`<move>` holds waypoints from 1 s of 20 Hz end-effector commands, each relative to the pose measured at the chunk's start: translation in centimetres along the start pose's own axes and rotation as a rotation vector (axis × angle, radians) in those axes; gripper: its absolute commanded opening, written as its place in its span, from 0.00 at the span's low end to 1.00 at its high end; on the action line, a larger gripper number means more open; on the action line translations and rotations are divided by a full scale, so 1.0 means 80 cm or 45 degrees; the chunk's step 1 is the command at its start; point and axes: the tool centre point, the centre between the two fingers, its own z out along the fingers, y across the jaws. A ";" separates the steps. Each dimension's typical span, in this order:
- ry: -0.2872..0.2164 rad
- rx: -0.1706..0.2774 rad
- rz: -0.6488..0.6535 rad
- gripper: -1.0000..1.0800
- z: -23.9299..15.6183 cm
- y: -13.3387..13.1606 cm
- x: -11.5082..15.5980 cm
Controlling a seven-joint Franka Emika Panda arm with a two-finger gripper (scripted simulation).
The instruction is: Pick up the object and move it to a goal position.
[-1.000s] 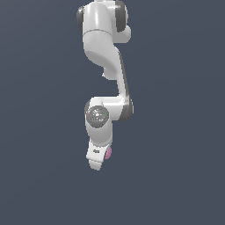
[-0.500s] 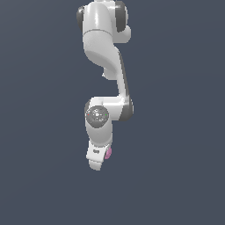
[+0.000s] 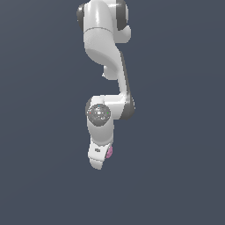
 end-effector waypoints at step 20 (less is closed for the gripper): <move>-0.004 -0.002 -0.002 0.00 -0.145 -0.126 0.147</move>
